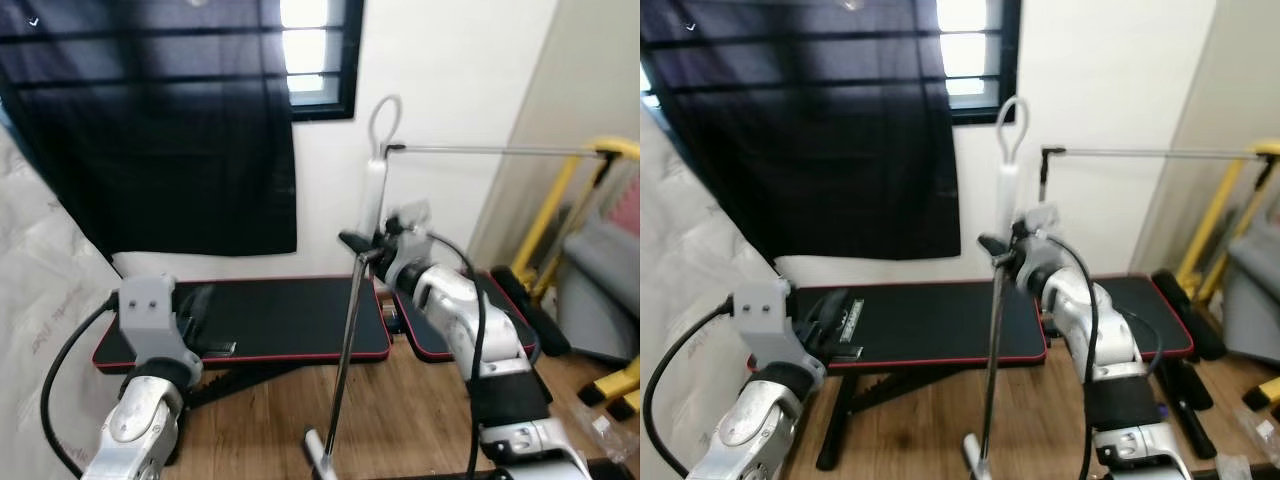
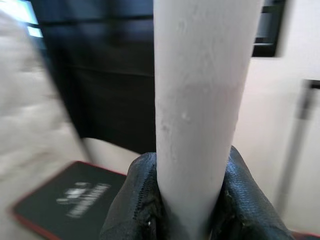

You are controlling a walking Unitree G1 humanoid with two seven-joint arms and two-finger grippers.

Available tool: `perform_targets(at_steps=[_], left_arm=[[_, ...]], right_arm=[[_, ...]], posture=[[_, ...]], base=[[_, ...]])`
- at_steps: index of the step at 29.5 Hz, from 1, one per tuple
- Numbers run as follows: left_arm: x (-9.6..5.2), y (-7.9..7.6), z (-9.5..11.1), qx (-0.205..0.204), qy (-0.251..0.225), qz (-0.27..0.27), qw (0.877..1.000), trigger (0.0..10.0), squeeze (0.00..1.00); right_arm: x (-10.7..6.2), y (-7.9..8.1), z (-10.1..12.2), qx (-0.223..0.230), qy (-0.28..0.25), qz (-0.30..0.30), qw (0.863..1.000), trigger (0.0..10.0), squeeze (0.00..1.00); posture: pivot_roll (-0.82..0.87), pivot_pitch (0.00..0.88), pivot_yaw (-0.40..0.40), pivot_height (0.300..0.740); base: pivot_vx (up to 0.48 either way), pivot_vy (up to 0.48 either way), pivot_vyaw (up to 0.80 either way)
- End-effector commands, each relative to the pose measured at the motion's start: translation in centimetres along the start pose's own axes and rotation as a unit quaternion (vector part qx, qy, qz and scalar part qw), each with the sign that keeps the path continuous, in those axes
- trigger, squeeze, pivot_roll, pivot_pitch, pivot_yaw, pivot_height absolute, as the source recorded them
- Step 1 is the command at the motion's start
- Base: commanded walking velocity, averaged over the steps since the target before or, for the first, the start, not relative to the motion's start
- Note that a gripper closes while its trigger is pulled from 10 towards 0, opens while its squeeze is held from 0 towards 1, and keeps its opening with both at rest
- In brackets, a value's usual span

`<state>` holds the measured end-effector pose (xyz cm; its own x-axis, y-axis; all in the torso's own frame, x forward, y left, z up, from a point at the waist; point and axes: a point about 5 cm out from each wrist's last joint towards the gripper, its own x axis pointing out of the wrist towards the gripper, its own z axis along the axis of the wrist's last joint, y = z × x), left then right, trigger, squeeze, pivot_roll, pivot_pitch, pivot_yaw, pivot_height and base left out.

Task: Sweep floor

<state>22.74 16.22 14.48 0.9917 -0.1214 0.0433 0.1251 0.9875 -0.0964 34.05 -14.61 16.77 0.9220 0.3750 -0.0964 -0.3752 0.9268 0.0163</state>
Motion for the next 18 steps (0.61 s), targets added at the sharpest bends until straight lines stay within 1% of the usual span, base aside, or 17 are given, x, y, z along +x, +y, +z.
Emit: perform_targets(at_steps=[1,2,5,6,8,9,11,15,18], left_arm=[[0.0,0.0,-0.3,0.003,0.004,-0.011,1.000,10.0,0.00],[0.0,-0.1,-0.3,0.003,0.004,-0.014,1.000,10.0,0.00],[0.0,-0.1,-0.3,0.003,0.005,-0.016,1.000,10.0,0.00],[-0.1,-0.2,-0.4,0.002,0.005,-0.019,1.000,10.0,0.00],[-0.1,-0.2,-0.4,0.002,0.005,-0.019,1.000,10.0,0.00],[-0.2,-0.3,-0.4,0.001,0.006,-0.021,1.000,10.0,0.00],[-0.3,-0.4,-0.4,0.000,0.008,-0.026,1.000,10.0,0.00],[-0.4,-0.5,-0.4,-0.001,0.008,-0.030,1.000,10.0,0.00],[-0.5,-0.6,-0.4,-0.002,0.008,-0.030,1.000,10.0,0.00]], right_arm=[[0.2,-0.4,1.1,-0.026,-0.018,-0.019,0.999,10.0,0.00],[0.2,-0.9,1.0,-0.035,-0.012,-0.037,0.999,10.0,0.00],[0.1,-1.3,0.9,-0.041,-0.008,-0.050,0.998,10.0,0.00],[0.0,-2.1,0.5,-0.053,0.007,-0.072,0.996,10.0,0.00],[0.0,-2.1,0.5,-0.053,0.007,-0.072,0.996,10.0,0.00],[-0.2,-2.7,0.2,-0.066,0.021,-0.090,0.994,10.0,0.00],[-0.4,-3.2,0.1,-0.077,0.026,-0.099,0.992,10.0,0.00],[-0.3,-3.1,0.8,-0.076,0.004,-0.089,0.993,10.0,0.00],[-0.3,-3.0,0.9,-0.077,0.002,-0.089,0.993,10.0,0.00]], posture=[[-0.07,0.000,-0.016,0.740],[-0.07,0.000,-0.017,0.740],[-0.07,0.000,-0.018,0.740],[-0.07,0.000,-0.022,0.740],[-0.07,0.000,-0.022,0.740],[-0.07,0.000,-0.023,0.740],[-0.07,0.000,-0.021,0.740],[-0.06,0.000,-0.021,0.740],[-0.06,0.000,-0.022,0.740]], base=[[0.326,0.000,0.00],[0.322,0.000,0.00],[0.322,0.000,0.00],[0.326,0.000,-0.80],[0.326,0.000,-0.80],[0.326,0.000,-0.80],[0.326,0.000,-0.80],[0.326,0.000,0.00],[0.322,0.000,0.00]])
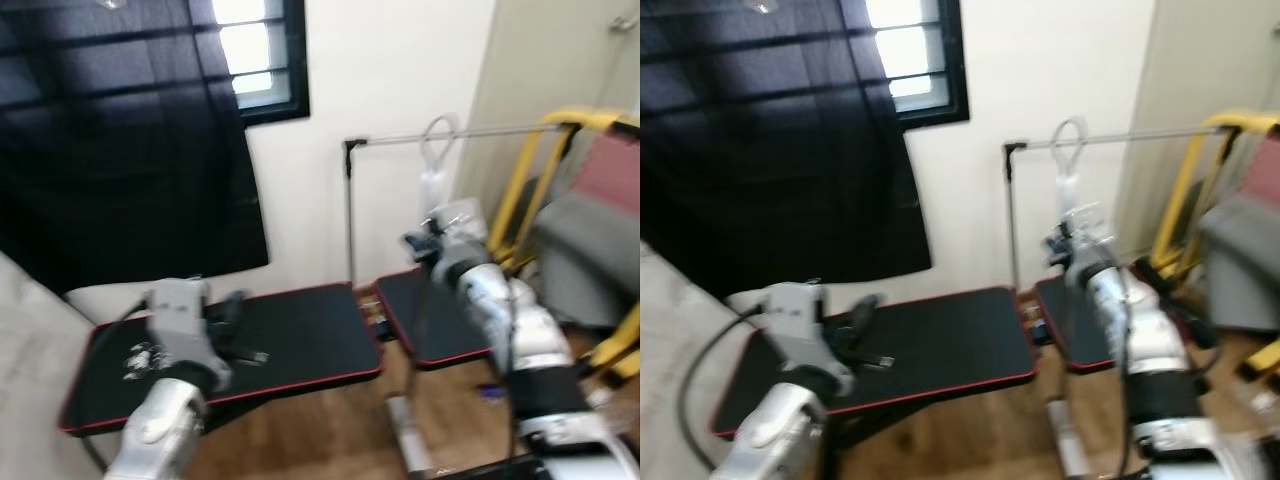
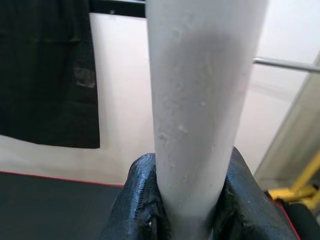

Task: Sweep floor

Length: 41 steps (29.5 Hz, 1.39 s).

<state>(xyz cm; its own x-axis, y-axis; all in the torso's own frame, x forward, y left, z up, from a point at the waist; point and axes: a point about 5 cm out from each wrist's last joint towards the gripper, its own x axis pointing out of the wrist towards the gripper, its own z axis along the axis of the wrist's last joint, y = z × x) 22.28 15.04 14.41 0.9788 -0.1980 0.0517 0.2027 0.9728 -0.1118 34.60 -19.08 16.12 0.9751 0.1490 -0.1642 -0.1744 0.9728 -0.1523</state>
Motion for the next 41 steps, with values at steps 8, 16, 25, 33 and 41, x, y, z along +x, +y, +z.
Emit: perform_targets(at_steps=[8,16,25,33,41], left_arm=[[-0.9,0.1,0.0,-0.002,0.008,-0.002,1.000,10.0,0.00],[-1.9,-1.9,0.4,-0.024,0.021,-0.062,0.998,10.0,0.00],[-2.9,-5.4,1.3,-0.036,0.032,-0.143,0.989,10.0,0.00],[-3.5,-6.7,1.6,-0.023,0.032,-0.166,0.985,10.0,0.00],[-4.6,-7.2,2.2,-0.033,0.038,-0.167,0.985,10.0,0.00]], right_arm=[[1.2,2.6,1.2,-0.008,-0.026,0.075,0.997,10.0,0.00],[2.1,2.7,0.6,-0.031,-0.022,0.061,0.997,10.0,0.00],[3.8,3.1,2.1,-0.049,-0.063,0.018,0.997,10.0,0.00],[4.8,2.4,3.8,-0.053,-0.099,-0.012,0.994,10.0,0.00],[5.5,3.5,4.1,0.006,-0.128,-0.002,0.992,10.0,0.00]], posture=[[-0.05,0.007,-0.030,0.740],[-0.03,0.070,-0.033,0.740],[-0.01,0.151,-0.037,0.740],[0.00,0.214,-0.049,0.740],[0.02,0.257,-0.045,0.740]], base=[[0.277,0.000,0.00],[0.000,0.000,0.00],[0.000,0.000,0.00],[0.000,0.000,0.00],[0.000,0.000,0.00]])
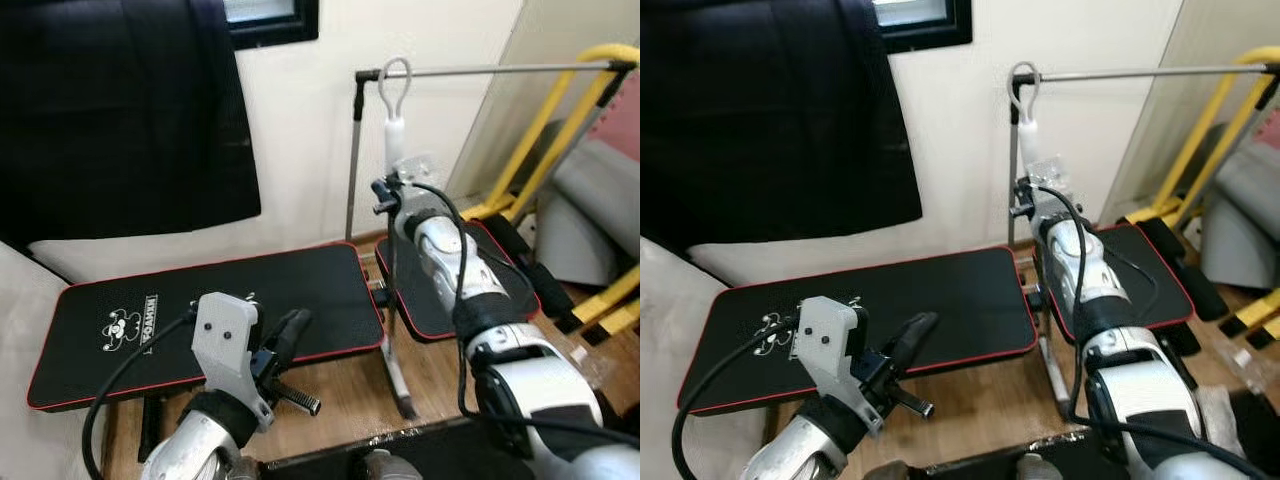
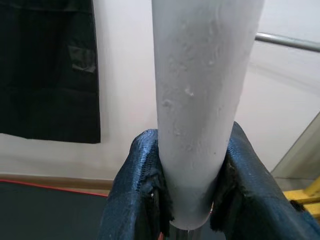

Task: Sweep floor

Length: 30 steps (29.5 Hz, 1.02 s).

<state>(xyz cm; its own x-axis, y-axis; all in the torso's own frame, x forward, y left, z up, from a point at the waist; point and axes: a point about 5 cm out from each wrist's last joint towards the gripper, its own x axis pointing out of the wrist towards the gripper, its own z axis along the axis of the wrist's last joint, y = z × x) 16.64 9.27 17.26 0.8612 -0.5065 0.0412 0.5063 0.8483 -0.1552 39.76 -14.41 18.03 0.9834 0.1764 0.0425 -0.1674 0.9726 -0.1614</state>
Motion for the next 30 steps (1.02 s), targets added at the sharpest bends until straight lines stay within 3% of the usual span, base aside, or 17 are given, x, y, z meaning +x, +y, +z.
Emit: perform_targets(at_steps=[1,19,20,22,23,30], left_arm=[[-0.2,-0.3,-0.1,-0.006,0.011,-0.004,1.000,10.0,0.00],[-1.0,-0.7,0.1,-0.004,0.016,-0.005,1.000,10.0,0.00],[-1.0,-0.8,0.1,-0.004,0.018,-0.006,1.000,10.0,0.00],[-1.1,-0.8,0.2,-0.004,0.019,-0.006,1.000,10.0,0.00],[-1.0,-0.8,0.2,-0.004,0.019,-0.007,1.000,10.0,0.00],[-0.8,-0.7,0.1,-0.005,0.018,-0.008,1.000,10.0,0.00]], right_arm=[[0.3,0.2,0.7,0.011,-0.024,0.000,1.000,10.0,0.00],[0.6,0.1,1.2,0.011,-0.051,-0.008,0.999,10.0,0.00],[0.6,0.2,1.2,0.014,-0.058,0.000,0.998,10.0,0.26],[0.6,0.2,1.2,0.016,-0.062,0.007,0.998,10.0,0.26],[0.5,0.2,1.1,0.012,-0.063,0.010,0.998,10.0,1.00],[0.0,-0.5,0.2,0.013,-0.052,0.009,0.999,10.0,1.00]], posture=[[0.02,0.257,-0.045,0.740],[0.06,0.278,-0.029,0.740],[0.05,0.281,-0.030,0.740],[0.05,0.281,-0.030,0.740],[0.05,0.281,-0.034,0.740],[0.03,0.271,-0.040,0.740]], base=[[0.000,0.000,0.00],[0.000,0.000,0.00],[0.000,0.000,0.00],[0.000,0.000,0.00],[0.000,0.000,0.00],[0.000,0.000,0.00]])
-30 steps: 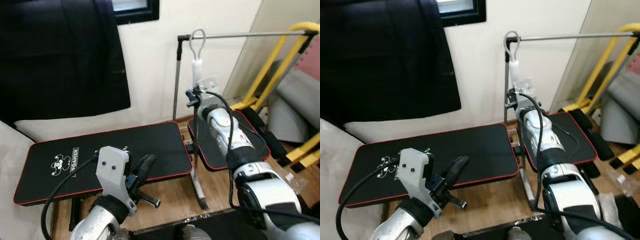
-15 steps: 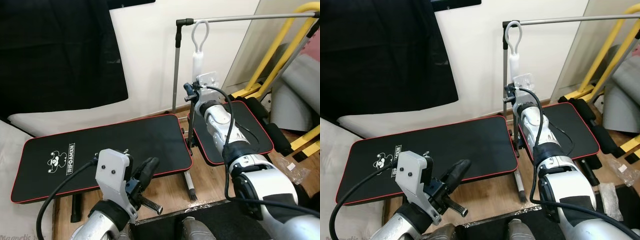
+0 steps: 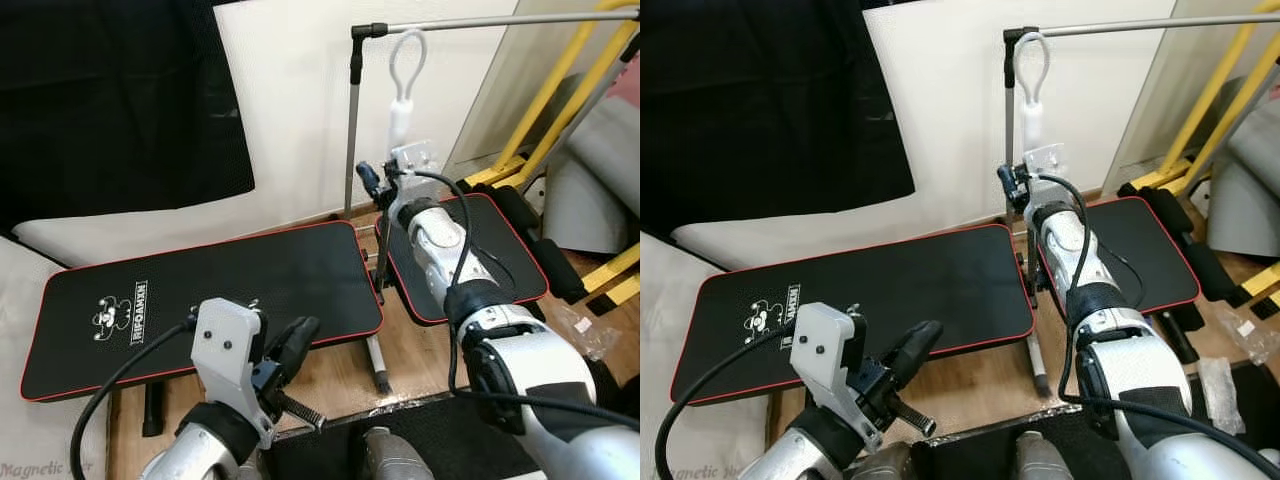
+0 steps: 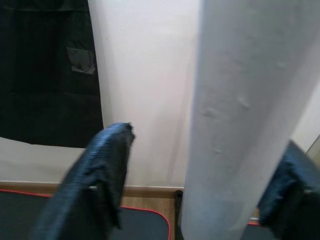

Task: Sweep floor

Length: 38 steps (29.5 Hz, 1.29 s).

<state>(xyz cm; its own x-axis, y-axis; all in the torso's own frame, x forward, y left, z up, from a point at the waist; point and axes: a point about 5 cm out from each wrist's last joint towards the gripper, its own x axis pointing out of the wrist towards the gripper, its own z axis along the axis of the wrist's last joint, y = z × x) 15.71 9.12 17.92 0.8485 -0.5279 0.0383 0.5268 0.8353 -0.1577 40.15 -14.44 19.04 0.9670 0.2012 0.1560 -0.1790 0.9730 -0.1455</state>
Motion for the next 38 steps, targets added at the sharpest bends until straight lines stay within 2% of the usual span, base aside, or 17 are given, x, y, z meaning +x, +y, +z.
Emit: perform_targets(at_steps=[1,8,11,16,18,20,21,23,24,29,30,31,33,34,35,37,38], left_arm=[[-0.1,0.0,-0.5,-0.003,0.015,0.004,1.000,10.0,0.00],[0.4,0.4,-0.5,-0.001,0.010,0.002,1.000,10.0,0.00],[0.6,0.7,-0.6,0.001,0.009,0.001,1.000,10.0,0.00],[0.7,0.9,-0.6,0.001,0.009,0.000,1.000,10.0,0.00],[1.0,1.2,-0.7,0.003,0.008,-0.002,1.000,10.0,0.00],[1.0,1.2,-0.7,0.003,0.008,-0.002,1.000,10.0,0.00],[1.1,1.4,-0.7,0.004,0.008,-0.003,1.000,10.0,0.00],[1.3,1.5,-0.8,0.005,0.007,-0.003,1.000,10.0,0.00],[1.5,1.7,-0.8,0.008,0.007,-0.002,1.000,10.0,0.00],[1.9,2.2,-1.0,0.013,0.006,0.000,1.000,10.0,0.00],[2.2,2.7,-1.0,0.016,0.005,0.006,1.000,10.0,0.00],[2.4,3.1,-1.1,0.016,0.003,0.016,1.000,10.0,0.00],[2.4,3.1,-1.1,0.016,0.003,0.016,1.000,10.0,0.00],[2.5,3.5,-1.1,0.017,0.000,0.027,0.999,10.0,0.00],[2.5,3.5,-1.1,0.017,0.000,0.027,0.999,10.0,0.00],[2.8,4.2,-1.1,0.021,-0.002,0.045,0.999,10.0,0.00],[2.8,4.2,-1.1,0.021,-0.002,0.045,0.999,10.0,0.00]], right_arm=[[-0.5,-0.3,-0.7,0.005,0.007,0.004,1.000,10.0,1.00],[-3.7,-2.1,-4.1,0.011,0.039,0.016,0.999,10.0,1.00],[-5.6,-3.2,-5.2,0.036,0.056,0.002,0.998,10.0,1.00],[-6.8,-3.5,-5.5,0.042,0.062,0.004,0.997,10.0,1.00],[-8.5,-3.5,-6.2,0.050,0.080,0.008,0.995,10.0,1.00],[-8.5,-3.5,-6.2,0.050,0.080,0.008,0.995,10.0,1.00],[-8.9,-3.4,-6.4,0.055,0.088,0.007,0.995,10.0,0.74],[-9.4,-3.4,-6.5,0.061,0.096,0.008,0.993,10.0,0.74],[-9.8,-3.4,-6.5,0.075,0.104,0.002,0.992,10.0,0.00],[-10.6,-3.0,-6.0,0.098,0.120,0.005,0.988,10.0,0.00],[-11.0,-2.1,-5.2,0.114,0.120,0.025,0.986,10.0,0.00],[-11.5,-1.0,-4.2,0.105,0.127,0.051,0.985,10.0,0.00],[-11.5,-1.0,-4.2,0.105,0.127,0.051,0.985,10.0,0.00],[-11.9,0.2,-3.3,0.093,0.125,0.078,0.985,10.0,0.00],[-11.9,0.2,-3.3,0.093,0.125,0.078,0.985,10.0,0.00],[-12.2,1.7,-2.2,0.082,0.107,0.115,0.984,10.0,0.00],[-12.2,1.7,-2.2,0.082,0.107,0.115,0.984,10.0,0.00]], posture=[[0.03,0.271,-0.040,0.740],[-0.01,0.254,-0.045,0.740],[-0.02,0.241,-0.034,0.740],[-0.02,0.229,-0.025,0.740],[-0.04,0.210,-0.026,0.740],[-0.04,0.210,-0.026,0.740],[-0.04,0.204,-0.025,0.740],[-0.04,0.192,-0.026,0.740],[-0.05,0.182,-0.026,0.740],[-0.06,0.149,-0.025,0.740],[-0.07,0.131,-0.026,0.740],[-0.08,0.116,-0.026,0.740],[-0.08,0.116,-0.026,0.740],[-0.09,0.105,-0.024,0.740],[-0.09,0.105,-0.024,0.740],[-0.10,0.083,-0.024,0.740],[-0.10,0.083,-0.024,0.740]], base=[[0.000,0.000,0.00],[0.000,0.000,0.00],[0.000,0.000,0.00],[0.000,0.000,0.00],[0.000,0.000,0.00],[0.000,0.000,0.00],[0.000,0.000,0.00],[0.000,0.000,0.00],[0.000,0.000,0.00],[0.000,0.000,0.00],[0.000,0.000,-0.80],[0.000,0.000,-0.80],[0.000,0.000,-0.80],[0.000,0.000,-0.80],[0.000,0.000,-0.80],[0.000,0.000,-0.80],[0.000,0.000,-0.80]])
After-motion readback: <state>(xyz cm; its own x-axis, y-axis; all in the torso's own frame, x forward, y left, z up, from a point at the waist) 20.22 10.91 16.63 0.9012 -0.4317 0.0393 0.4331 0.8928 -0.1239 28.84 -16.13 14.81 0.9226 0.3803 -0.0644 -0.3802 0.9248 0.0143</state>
